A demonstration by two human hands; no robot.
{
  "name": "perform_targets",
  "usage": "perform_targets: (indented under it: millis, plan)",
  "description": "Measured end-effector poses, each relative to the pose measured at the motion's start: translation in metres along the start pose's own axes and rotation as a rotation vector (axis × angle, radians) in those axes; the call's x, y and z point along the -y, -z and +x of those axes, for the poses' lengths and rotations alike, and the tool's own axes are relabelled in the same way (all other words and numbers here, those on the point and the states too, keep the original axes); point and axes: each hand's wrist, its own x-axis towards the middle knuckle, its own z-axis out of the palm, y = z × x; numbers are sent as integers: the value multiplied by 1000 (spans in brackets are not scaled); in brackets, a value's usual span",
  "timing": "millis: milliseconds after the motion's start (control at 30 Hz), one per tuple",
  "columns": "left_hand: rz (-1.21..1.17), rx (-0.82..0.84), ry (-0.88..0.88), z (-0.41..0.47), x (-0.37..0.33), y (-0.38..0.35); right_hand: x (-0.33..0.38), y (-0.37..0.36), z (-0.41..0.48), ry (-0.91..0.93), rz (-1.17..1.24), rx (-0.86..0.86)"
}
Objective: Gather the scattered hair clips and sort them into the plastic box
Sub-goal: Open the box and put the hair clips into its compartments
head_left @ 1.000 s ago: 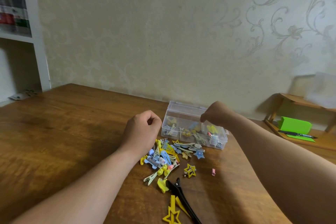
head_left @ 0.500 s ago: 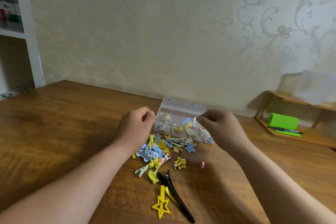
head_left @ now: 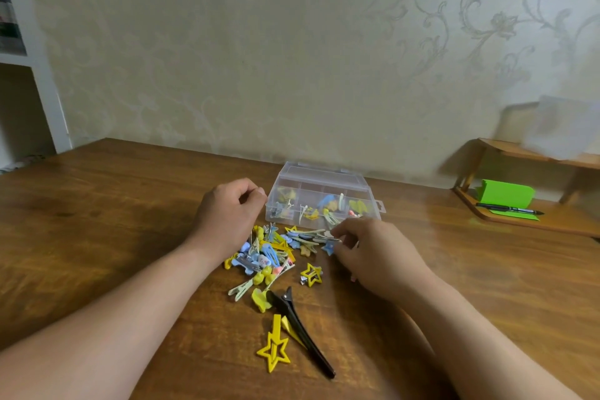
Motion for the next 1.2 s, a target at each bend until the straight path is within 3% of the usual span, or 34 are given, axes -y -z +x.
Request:
perform_targets:
  millis: [233, 767, 967, 1200]
  plan:
    - [-21, -1, 11, 1, 1, -2, 2, -1, -1, 24, -94, -7]
    - [-27, 29, 36, -1, -5, 0, -6, -7, 4, -29, 135, 40]
    - [-18, 34, 40, -1, -5, 0, -6, -6, 3, 25, 87, 84]
    - [-31, 31, 52, 1, 0, 0, -7, -3, 5, -36, 182, 134]
